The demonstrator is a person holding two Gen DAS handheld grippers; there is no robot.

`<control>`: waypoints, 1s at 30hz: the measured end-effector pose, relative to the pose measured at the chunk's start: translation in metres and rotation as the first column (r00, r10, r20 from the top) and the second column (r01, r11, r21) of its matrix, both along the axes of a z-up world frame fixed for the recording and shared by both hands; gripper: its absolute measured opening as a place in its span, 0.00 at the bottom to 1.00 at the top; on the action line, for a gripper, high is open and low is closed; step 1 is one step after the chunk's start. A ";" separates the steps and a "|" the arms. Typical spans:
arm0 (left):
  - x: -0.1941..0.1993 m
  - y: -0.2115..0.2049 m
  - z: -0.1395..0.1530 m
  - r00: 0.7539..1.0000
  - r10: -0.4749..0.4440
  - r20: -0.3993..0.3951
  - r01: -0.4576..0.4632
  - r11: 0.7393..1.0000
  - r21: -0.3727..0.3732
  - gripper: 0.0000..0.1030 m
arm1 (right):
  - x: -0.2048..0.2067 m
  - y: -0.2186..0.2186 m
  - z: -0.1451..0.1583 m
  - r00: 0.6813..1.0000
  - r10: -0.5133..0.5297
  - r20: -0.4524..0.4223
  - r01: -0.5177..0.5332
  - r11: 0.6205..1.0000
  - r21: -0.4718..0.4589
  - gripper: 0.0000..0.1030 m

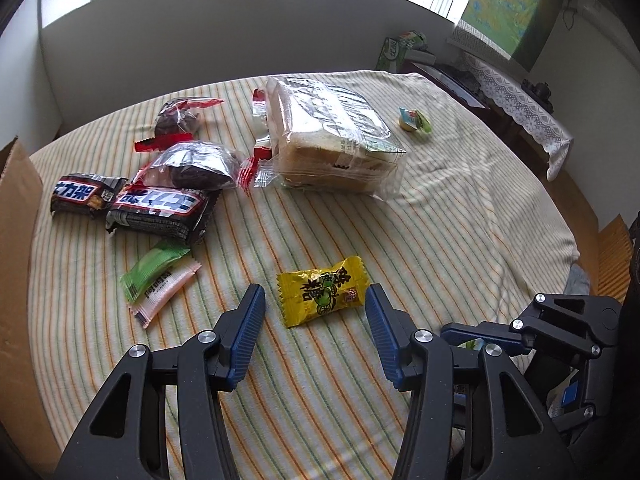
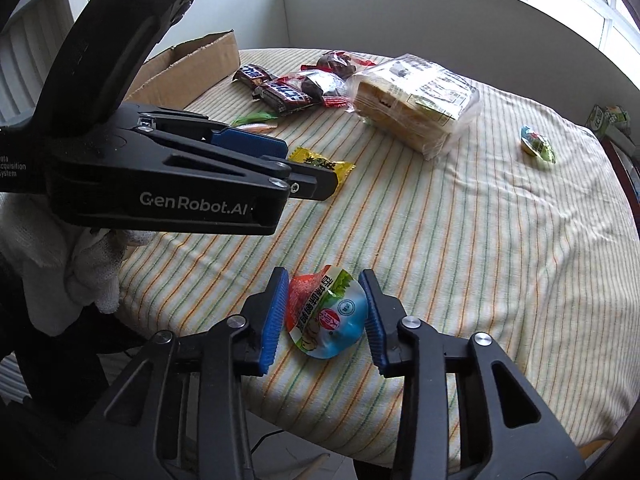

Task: Organize snacks
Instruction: 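Grasp the yellow candy packet with the left tool while the right tool grasps the egg candy cup, then carry both candies to the cardboard box and open both tools to drop them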

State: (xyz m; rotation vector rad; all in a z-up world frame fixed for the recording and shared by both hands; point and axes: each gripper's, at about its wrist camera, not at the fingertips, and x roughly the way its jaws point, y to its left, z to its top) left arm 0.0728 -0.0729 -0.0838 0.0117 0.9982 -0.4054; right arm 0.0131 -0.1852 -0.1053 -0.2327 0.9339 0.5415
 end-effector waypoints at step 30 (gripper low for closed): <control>-0.007 -0.001 0.007 0.996 0.034 0.085 -0.035 0.999 0.015 0.10 | -0.003 -0.027 0.010 0.998 -0.061 -0.009 0.062 0.996 0.065 0.27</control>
